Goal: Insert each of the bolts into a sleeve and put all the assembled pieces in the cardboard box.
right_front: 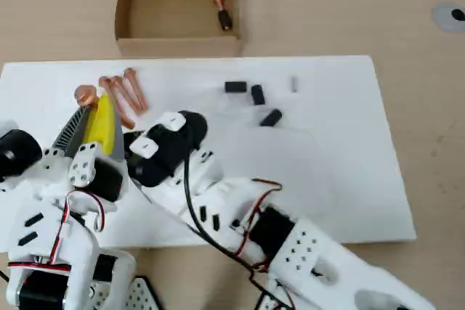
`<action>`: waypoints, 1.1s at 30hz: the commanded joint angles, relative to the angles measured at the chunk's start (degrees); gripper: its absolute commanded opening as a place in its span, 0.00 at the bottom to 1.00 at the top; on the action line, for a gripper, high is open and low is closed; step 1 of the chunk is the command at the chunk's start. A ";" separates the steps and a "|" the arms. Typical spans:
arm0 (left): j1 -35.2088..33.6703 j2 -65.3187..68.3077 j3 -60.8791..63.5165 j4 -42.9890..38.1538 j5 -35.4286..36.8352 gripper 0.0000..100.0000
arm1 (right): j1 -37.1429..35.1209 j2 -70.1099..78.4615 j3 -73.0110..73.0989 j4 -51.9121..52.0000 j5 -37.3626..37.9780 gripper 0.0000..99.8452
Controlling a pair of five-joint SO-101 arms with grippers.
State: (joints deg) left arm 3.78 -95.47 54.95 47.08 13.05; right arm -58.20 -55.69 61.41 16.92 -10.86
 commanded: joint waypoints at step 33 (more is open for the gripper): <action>3.16 0.04 -10.64 6.59 -11.69 0.01 | 0.57 -2.24 -3.56 -1.76 -0.44 0.01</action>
State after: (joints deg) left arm 7.47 -95.74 47.21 52.88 1.19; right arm -58.20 -55.78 61.41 16.92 -10.86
